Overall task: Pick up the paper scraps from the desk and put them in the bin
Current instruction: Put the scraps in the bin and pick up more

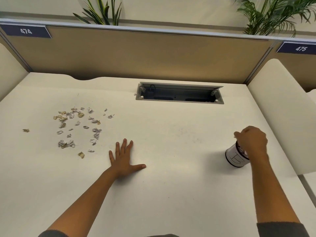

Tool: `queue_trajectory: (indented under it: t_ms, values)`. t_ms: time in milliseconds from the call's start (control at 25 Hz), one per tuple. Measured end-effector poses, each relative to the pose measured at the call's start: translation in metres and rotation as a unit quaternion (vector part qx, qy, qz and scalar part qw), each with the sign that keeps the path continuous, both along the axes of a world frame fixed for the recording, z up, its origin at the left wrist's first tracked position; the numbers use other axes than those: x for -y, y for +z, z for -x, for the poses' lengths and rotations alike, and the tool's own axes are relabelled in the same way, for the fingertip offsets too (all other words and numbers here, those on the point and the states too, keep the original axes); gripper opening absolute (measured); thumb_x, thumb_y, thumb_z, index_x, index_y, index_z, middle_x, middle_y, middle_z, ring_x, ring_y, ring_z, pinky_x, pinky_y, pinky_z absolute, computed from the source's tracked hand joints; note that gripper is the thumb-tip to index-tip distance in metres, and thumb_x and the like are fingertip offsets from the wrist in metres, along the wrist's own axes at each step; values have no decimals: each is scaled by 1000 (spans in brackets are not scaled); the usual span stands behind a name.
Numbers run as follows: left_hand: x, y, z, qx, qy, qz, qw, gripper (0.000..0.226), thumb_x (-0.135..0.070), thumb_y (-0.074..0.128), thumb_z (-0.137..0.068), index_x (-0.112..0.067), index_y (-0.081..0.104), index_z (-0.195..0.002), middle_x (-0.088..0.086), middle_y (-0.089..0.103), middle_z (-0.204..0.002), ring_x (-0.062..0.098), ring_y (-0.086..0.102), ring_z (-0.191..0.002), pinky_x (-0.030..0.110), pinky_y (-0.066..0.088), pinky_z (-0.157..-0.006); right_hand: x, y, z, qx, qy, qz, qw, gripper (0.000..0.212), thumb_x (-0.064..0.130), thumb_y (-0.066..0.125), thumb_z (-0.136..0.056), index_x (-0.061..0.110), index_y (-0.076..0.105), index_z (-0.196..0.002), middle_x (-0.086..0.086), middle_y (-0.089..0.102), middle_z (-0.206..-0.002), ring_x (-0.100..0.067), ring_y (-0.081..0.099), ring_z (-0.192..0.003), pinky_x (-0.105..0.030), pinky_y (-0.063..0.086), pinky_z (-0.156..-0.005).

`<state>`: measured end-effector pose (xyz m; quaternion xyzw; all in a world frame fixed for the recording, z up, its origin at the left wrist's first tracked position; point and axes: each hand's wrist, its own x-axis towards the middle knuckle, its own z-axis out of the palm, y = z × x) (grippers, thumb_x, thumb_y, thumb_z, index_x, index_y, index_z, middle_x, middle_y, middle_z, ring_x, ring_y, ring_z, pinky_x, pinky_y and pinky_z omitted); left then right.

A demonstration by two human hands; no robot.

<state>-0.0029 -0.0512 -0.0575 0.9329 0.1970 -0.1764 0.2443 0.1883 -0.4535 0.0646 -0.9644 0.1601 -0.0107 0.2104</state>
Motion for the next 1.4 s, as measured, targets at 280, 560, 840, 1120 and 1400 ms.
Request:
queue_trajectory:
  t_ms: [280,560,840,1120,1400]
  values:
    - [-3,-2,-1,10,-9,4,1000,130,-91,55,-53,-40,-14,-151,-21,-37,-150,16,-35,-143,55,-19,-113,56,26,18,-80,-41,-84,992,14,27,75,-85,13,73,-84,-7,70,-71,-25,60,-65,-27,40,-57]
    - [-13,4,6,22,-44,20,999,123,-79,64,-63,-39,-10,-153,-14,-30,-157,17,-33,-144,52,-18,-115,30,24,29,-10,-34,-92,995,9,24,65,-90,17,71,-90,-10,69,-86,-29,61,-85,-32,44,-76]
    - [-34,6,28,97,-118,-7,988,91,-68,52,-84,-33,7,-155,-12,-10,-163,13,-15,-150,40,-7,-121,-75,2,50,-1,92,-220,971,9,19,64,-91,22,69,-85,0,73,-80,-18,69,-76,-35,53,-73]
    - [-92,25,29,289,13,51,956,40,-26,66,-87,-16,59,-125,-2,53,-129,16,51,-121,26,35,-105,-187,-29,76,-44,238,-256,936,14,15,65,-91,25,70,-83,3,71,-73,-9,66,-67,-24,54,-66]
    - [-234,42,12,254,211,-39,943,58,-16,67,-86,3,46,-137,22,42,-143,36,38,-136,46,32,-114,-249,-53,100,-87,294,-260,916,15,19,65,-91,30,69,-81,9,70,-76,-7,65,-70,-17,50,-62]
